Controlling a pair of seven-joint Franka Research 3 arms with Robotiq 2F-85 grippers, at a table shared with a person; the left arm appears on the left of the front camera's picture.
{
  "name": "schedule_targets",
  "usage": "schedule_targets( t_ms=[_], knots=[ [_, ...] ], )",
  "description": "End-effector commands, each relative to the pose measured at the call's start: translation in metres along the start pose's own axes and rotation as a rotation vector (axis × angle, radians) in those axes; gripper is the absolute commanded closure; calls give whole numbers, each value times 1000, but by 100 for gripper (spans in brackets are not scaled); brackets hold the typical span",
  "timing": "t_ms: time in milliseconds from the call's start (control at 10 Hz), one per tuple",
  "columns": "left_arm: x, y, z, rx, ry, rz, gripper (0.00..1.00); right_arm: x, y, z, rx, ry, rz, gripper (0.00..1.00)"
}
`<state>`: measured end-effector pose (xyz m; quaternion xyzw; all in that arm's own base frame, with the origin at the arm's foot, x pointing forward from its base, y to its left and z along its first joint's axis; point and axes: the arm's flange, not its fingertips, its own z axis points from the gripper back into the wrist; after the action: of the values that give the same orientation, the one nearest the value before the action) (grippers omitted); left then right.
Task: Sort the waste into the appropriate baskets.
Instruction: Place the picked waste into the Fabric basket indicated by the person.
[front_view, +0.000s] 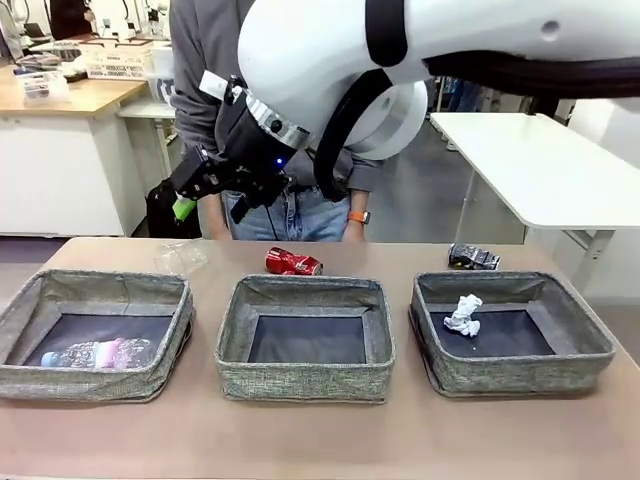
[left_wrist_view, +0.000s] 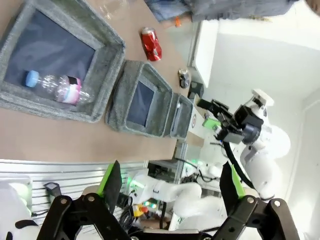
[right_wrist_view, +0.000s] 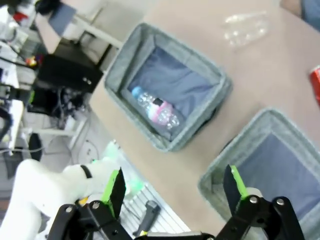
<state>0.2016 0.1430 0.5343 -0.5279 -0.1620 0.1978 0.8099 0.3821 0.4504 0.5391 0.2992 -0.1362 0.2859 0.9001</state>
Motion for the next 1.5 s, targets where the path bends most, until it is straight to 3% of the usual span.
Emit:
schedule_targets(
  t_ms=[0, 200, 400, 500, 700, 900, 1100, 1200, 1400],
  knots=[
    [15, -18, -31, -119, 153, -104, 0, -24, -18, 33, 58, 26, -115, 0],
    [41, -42, -98, -242, 297, -152, 0, -47, -54, 90, 222, -8, -328, 0],
    [47, -51, -153, -322, 364, -130, 0, -96, -81, 140, 355, -48, -404, 0],
    [46, -51, -179, -356, 358, -109, 0, -128, -104, 161, 372, -104, -496, 0],
    [36, -43, -220, -393, 366, -93, 0, -195, -151, 187, 525, -255, -587, 0],
    [28, -38, -233, -413, 434, -111, 0, -242, -184, 187, 550, -381, -681, 0],
    [32, -20, -238, -305, 599, -70, 0, -226, -203, 134, 544, -292, -614, 0],
    [34, -39, -238, -385, 450, -76, 0, -206, -195, 210, 533, -342, -705, 0],
    [34, -39, -238, -385, 450, -76, 0, -206, -195, 210, 533, -342, -705, 0]
  ],
)
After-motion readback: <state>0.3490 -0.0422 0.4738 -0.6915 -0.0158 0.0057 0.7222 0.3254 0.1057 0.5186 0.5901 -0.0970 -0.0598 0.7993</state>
